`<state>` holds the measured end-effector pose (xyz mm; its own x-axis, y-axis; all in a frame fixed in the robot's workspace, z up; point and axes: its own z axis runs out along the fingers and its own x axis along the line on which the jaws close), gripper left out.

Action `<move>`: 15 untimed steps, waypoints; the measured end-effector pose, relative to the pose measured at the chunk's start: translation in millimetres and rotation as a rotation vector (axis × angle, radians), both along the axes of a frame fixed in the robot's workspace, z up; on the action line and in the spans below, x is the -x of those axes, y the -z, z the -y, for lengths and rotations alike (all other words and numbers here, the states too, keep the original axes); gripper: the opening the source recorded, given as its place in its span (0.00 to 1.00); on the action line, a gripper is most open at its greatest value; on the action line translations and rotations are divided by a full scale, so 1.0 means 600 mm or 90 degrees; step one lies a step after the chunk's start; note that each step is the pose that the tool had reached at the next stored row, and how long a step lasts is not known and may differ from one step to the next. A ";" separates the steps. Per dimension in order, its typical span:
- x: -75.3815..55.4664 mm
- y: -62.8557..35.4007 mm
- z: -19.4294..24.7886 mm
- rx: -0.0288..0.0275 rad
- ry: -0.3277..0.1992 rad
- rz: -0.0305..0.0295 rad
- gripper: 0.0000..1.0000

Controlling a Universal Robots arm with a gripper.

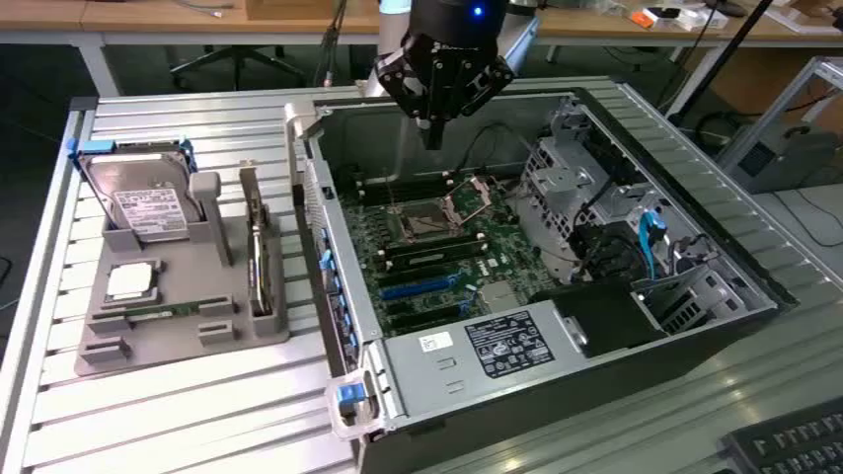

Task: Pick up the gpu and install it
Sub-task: 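Reach for the gpu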

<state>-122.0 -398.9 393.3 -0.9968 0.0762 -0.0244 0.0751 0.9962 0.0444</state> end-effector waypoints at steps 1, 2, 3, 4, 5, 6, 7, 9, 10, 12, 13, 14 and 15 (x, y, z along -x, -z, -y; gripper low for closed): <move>0.001 0.000 0.0000 0.0001 0.000 0.0000 0.11; 0.003 0.000 0.0000 0.0000 0.000 0.0000 0.11; 0.003 0.000 0.0000 0.0000 0.000 0.0000 0.11; 0.004 0.000 0.0000 0.0000 0.000 0.0000 0.11; 0.004 0.000 0.0000 0.0000 0.000 0.0000 0.11; 0.005 0.000 0.0000 0.0000 0.000 0.0000 0.11; 0.006 0.000 0.0000 0.0000 0.000 0.0000 0.11; 0.007 0.000 0.0000 0.0000 0.000 0.0000 0.11; 0.007 0.000 0.0000 0.0000 0.000 0.0000 0.11; 0.008 0.000 0.0000 0.0000 0.000 0.0000 0.11; 0.008 0.000 0.0000 0.0000 0.000 0.0000 0.11; 0.008 0.000 0.0000 0.0000 0.000 0.0000 0.11; 0.009 0.000 0.0000 0.0000 0.000 0.0000 0.11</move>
